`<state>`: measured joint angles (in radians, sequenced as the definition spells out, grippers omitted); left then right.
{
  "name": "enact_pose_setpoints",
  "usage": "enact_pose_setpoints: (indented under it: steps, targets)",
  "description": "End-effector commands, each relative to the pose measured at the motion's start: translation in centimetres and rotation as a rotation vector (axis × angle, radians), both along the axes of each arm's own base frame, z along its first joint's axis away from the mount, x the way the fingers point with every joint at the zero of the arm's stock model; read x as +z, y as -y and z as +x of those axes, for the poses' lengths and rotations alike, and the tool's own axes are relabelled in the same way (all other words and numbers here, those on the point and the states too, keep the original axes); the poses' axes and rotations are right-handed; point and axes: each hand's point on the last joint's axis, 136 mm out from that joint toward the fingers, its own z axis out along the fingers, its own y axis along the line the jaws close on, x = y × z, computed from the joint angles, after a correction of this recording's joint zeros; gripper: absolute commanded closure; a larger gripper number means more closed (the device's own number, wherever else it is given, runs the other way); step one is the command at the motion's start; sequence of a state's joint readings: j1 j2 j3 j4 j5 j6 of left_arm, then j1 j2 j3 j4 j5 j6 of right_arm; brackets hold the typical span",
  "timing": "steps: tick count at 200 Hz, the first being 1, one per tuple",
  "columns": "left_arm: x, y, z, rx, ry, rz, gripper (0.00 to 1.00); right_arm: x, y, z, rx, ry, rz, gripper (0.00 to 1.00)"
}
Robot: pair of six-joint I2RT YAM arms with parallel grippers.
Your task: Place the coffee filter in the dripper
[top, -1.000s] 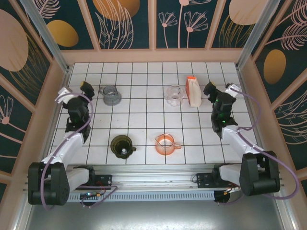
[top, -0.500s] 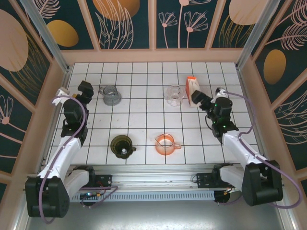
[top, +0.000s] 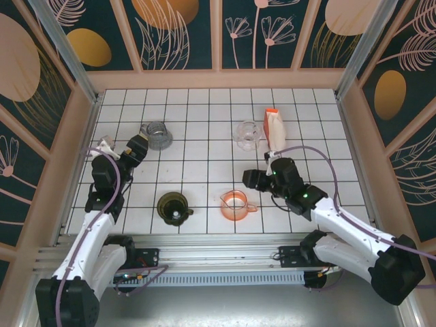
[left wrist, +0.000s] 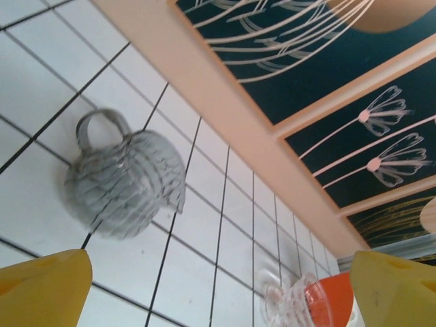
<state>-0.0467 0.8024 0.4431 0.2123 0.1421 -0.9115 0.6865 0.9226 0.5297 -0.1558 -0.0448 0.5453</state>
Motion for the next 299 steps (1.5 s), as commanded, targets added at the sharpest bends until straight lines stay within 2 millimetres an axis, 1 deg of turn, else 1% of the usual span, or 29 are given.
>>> enact_pose_setpoints:
  steps: [1,15,44,59,79,125,156,188,212,243,249,276,299]
  targets:
    - [-1.6,0.9,-0.4,-0.050,-0.058,-0.016,0.03,-0.6,0.8,-2.1,-0.011,-0.067,-0.064,0.40]
    - [-2.0,1.2,-0.1,-0.060,-0.079,-0.028,0.04,-1.0,1.0,-3.1,-0.003,-0.091,-0.094,0.44]
    - [-2.8,1.5,0.5,-0.075,-0.118,-0.034,0.04,-2.2,0.7,-5.1,0.030,-0.152,-0.121,0.48]
    - [-3.3,1.6,0.6,-0.078,-0.127,-0.037,0.04,-3.2,0.5,-6.1,0.045,-0.175,-0.137,0.49]
    - [-3.5,1.7,0.6,-0.081,-0.130,-0.042,0.04,-4.2,0.7,-6.8,0.048,-0.185,-0.158,0.50]
    - [-3.3,1.7,0.6,-0.086,-0.128,-0.037,0.03,-5.4,1.2,-7.3,0.046,-0.185,-0.164,0.50]
    - [-3.3,1.6,0.6,-0.084,-0.129,-0.034,0.03,-5.7,1.1,-7.3,0.050,-0.186,-0.168,0.50]
    - [-3.7,1.6,0.6,-0.079,-0.141,-0.040,0.03,-6.4,0.9,-7.7,0.074,-0.204,-0.166,0.54]
    - [-3.9,1.6,0.6,-0.078,-0.148,-0.042,0.03,-6.5,0.8,-7.9,0.086,-0.209,-0.162,0.56]
    - [-4.0,1.5,0.7,-0.073,-0.152,-0.041,0.03,-7.0,0.6,-8.1,0.098,-0.217,-0.156,0.57]
    - [-4.1,1.5,0.7,-0.070,-0.154,-0.041,0.03,-7.1,0.2,-8.5,0.120,-0.229,-0.143,0.58]
    - [-4.2,1.5,0.7,-0.068,-0.158,-0.043,0.02,-7.1,-0.4,-8.6,0.146,-0.231,-0.132,0.63]
    - [-4.2,1.5,0.8,-0.068,-0.160,-0.044,0.03,-7.2,-0.7,-8.7,0.162,-0.230,-0.139,0.64]
